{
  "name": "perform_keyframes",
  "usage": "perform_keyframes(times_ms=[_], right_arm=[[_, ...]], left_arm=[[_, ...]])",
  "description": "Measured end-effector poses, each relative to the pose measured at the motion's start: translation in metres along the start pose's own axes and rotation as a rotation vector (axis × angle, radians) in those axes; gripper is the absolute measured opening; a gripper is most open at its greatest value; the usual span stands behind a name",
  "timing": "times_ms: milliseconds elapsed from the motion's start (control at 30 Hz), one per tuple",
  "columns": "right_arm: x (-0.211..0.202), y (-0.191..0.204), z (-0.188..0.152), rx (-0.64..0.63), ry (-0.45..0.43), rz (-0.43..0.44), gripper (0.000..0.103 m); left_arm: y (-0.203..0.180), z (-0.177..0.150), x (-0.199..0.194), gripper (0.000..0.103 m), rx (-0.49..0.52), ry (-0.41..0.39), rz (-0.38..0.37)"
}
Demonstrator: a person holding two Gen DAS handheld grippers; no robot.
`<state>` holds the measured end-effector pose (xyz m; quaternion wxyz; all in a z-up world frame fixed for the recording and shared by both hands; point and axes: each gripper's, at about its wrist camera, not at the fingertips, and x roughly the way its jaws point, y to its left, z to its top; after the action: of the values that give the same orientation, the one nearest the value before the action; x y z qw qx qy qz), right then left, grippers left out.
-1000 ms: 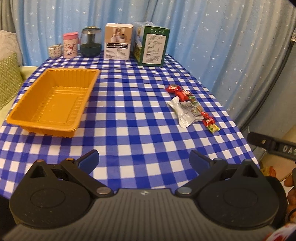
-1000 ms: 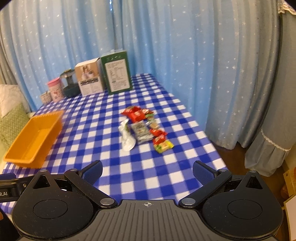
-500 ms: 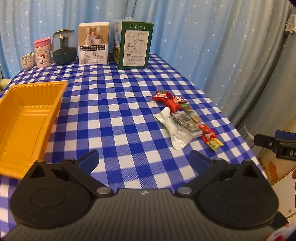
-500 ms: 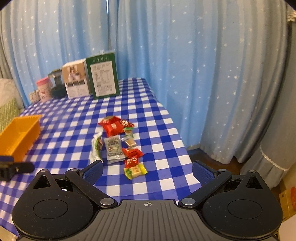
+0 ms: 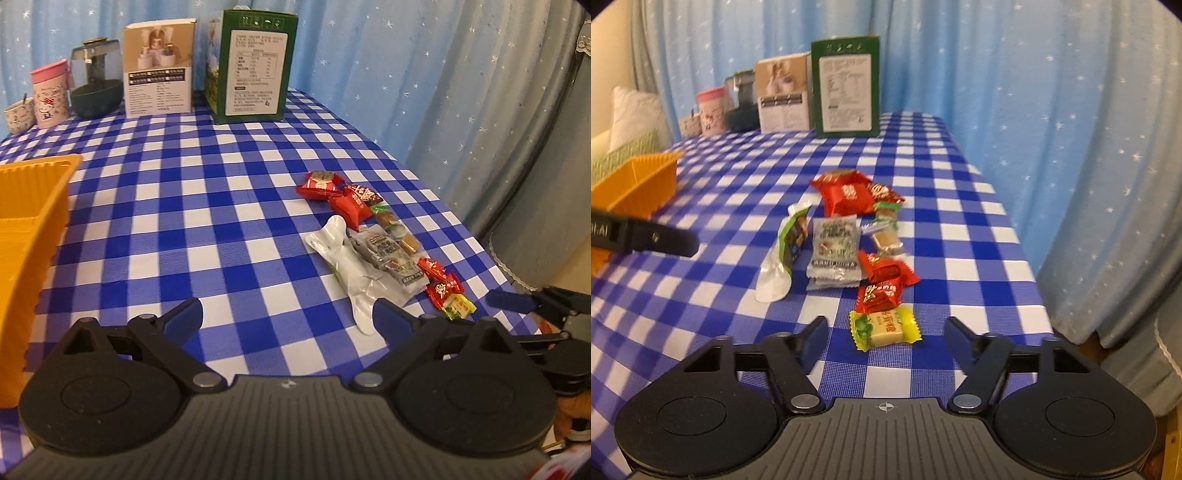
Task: Organize snacks
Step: 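Grasp the yellow-green candy with the right tool while the left tool approaches the pile, then grasp the white-and-green pouch with the left tool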
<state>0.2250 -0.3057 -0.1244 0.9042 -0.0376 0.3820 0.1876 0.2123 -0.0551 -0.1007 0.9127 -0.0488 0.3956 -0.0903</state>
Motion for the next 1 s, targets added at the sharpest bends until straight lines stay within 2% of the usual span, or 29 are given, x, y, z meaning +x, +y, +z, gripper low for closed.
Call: perform_keyframes(times_ms=[100, 267, 300, 400, 500, 833, 1000], right_arm=[[0.012, -0.004, -0.001, -0.001, 0.008, 0.006, 0.062], [0.018, -0.004, -0.003, -0.009, 0.006, 0.012, 0.051], [0.018, -0.004, -0.003, -0.005, 0.002, 0.010, 0.045], [0.018, -0.003, -0.002, -0.017, -0.001, 0.009, 0.040], [0.016, 0.001, -0.002, -0.036, -0.004, 0.012, 0.027], [0.003, -0.001, -0.001, -0.012, -0.040, -0.006, 0.024], [-0.004, -0.004, 0.002, 0.017, -0.057, -0.026, 0.024]], left_arm=[[-0.002, 0.001, 0.009, 0.096, 0.003, 0.006, -0.010], [-0.003, 0.001, 0.017, 0.094, -0.004, 0.018, -0.033], [-0.003, 0.001, 0.018, 0.094, -0.003, 0.021, -0.037], [-0.004, 0.000, 0.020, 0.093, -0.006, 0.030, -0.044], [-0.007, 0.002, 0.021, 0.092, -0.006, 0.033, -0.051], [-0.016, 0.018, 0.032, 0.087, -0.040, 0.006, -0.102], [-0.023, 0.027, 0.051, 0.073, -0.088, 0.015, -0.160]])
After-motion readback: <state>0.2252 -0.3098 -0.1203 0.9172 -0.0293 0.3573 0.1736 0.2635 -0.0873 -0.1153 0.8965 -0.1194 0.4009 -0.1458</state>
